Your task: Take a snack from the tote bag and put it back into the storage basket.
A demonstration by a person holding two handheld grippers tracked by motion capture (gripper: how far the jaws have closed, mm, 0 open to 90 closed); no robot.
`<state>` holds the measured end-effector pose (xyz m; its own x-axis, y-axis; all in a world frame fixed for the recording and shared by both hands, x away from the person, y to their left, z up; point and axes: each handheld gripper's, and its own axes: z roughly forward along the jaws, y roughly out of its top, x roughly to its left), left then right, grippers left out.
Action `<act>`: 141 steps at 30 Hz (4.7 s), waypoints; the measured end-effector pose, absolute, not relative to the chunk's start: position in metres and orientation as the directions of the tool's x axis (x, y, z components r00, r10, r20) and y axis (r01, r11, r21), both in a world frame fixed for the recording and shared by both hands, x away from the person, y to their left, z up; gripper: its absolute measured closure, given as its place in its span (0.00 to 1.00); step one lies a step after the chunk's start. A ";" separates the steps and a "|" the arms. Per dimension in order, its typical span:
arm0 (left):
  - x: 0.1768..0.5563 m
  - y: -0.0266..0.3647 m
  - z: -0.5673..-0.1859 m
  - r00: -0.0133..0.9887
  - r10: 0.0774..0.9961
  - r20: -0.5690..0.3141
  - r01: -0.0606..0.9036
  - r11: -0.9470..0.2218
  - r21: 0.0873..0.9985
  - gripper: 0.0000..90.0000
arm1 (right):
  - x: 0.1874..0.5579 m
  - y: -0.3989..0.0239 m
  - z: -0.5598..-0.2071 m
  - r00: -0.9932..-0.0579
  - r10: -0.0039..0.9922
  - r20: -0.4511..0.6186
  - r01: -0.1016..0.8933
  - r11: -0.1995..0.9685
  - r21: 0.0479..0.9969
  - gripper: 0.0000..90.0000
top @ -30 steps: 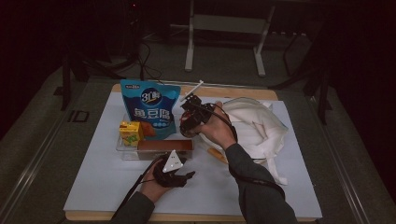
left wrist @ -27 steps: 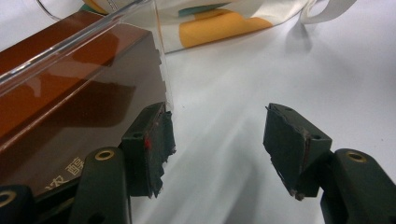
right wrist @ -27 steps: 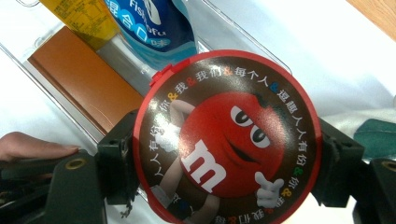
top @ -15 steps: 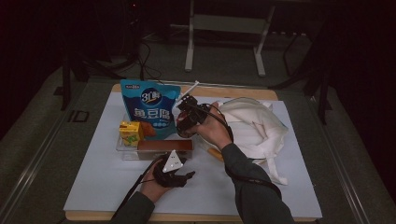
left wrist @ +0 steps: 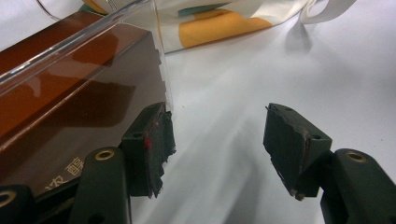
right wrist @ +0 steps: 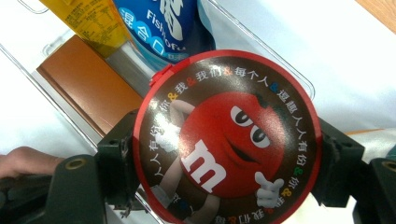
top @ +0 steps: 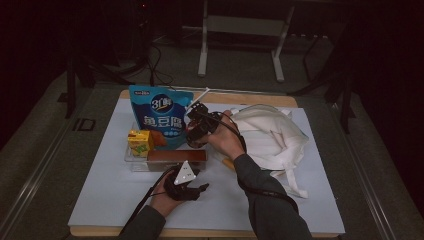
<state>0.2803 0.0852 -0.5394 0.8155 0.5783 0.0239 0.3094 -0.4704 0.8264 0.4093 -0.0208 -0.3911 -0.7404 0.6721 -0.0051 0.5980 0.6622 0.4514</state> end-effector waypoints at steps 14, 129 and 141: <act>0.280 0.085 -0.539 0.815 0.579 0.027 0.307 -0.470 0.827 0.45 | 0.412 -0.017 -0.397 -0.733 0.681 0.008 0.607 0.648 0.459 0.29; 0.280 0.085 -0.539 0.815 0.579 0.030 0.307 -0.475 0.825 0.44 | 0.424 -0.005 -0.451 -0.680 0.733 -0.027 0.659 0.626 0.418 0.28; 0.280 0.085 -0.539 0.815 0.578 0.029 0.307 -0.475 0.825 0.44 | 0.423 -0.005 -0.454 -0.697 0.717 -0.030 0.644 0.643 0.414 0.28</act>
